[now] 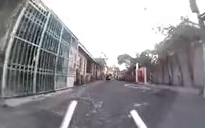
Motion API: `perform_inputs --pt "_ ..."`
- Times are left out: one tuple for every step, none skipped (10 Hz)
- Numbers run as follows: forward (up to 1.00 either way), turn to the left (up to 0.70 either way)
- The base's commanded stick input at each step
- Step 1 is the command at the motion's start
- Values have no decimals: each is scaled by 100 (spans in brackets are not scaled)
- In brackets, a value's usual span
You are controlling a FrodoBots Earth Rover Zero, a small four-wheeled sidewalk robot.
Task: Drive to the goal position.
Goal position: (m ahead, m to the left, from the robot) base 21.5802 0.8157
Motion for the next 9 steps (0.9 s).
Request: perform_inputs --pt "85 -34" --pt "85 -34" --pt "85 -34" --pt "85 -34" --pt "85 -34" --pt "85 -34" --pt "85 -34" --pt "85 -34" --pt "85 -34"
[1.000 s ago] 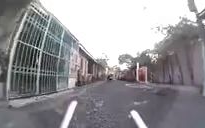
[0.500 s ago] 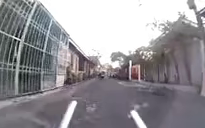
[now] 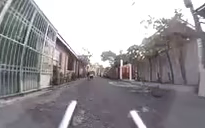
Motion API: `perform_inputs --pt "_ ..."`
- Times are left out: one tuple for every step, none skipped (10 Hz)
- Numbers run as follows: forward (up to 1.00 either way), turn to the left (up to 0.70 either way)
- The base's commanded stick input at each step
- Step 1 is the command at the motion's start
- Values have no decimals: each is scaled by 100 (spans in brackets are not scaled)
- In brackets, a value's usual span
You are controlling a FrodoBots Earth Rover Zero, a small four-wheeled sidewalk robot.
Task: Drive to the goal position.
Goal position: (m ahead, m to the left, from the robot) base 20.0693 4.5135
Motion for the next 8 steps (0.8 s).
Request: perform_inputs --pt "85 -34" --pt "85 -34" --pt "85 -34" --pt "85 -33" --pt "85 -23" --pt "85 0" --pt "85 0" --pt "85 0"
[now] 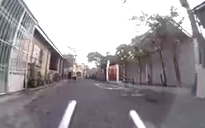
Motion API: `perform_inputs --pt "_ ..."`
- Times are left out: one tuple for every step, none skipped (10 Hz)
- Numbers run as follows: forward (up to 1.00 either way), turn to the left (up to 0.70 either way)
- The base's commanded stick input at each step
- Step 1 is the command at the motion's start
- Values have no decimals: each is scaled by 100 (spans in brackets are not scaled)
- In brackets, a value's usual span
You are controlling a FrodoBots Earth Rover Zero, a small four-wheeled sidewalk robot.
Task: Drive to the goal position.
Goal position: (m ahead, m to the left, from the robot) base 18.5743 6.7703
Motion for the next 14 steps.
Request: perform_inputs --pt "85 0" --pt "85 0" --pt "85 0" --pt "85 0" --pt "85 0" --pt "85 0" --pt "85 0" --pt "85 0" --pt "85 0" --pt "85 0" --pt "85 0" --pt "85 0" --pt "85 0" --pt "85 0"
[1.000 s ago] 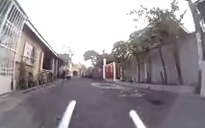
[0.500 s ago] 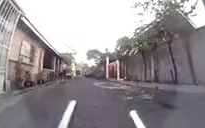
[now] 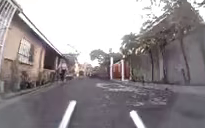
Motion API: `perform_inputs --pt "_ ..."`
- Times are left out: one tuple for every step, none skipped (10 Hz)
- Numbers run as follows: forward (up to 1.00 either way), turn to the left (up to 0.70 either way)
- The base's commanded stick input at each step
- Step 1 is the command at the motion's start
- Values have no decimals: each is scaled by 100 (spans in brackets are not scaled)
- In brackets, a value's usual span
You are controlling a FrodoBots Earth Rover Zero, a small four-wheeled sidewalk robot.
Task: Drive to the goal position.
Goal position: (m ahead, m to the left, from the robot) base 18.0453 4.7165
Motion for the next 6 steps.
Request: perform_inputs --pt "85 0" --pt "85 0" --pt "85 0" --pt "85 0" --pt "85 0" --pt "85 0"
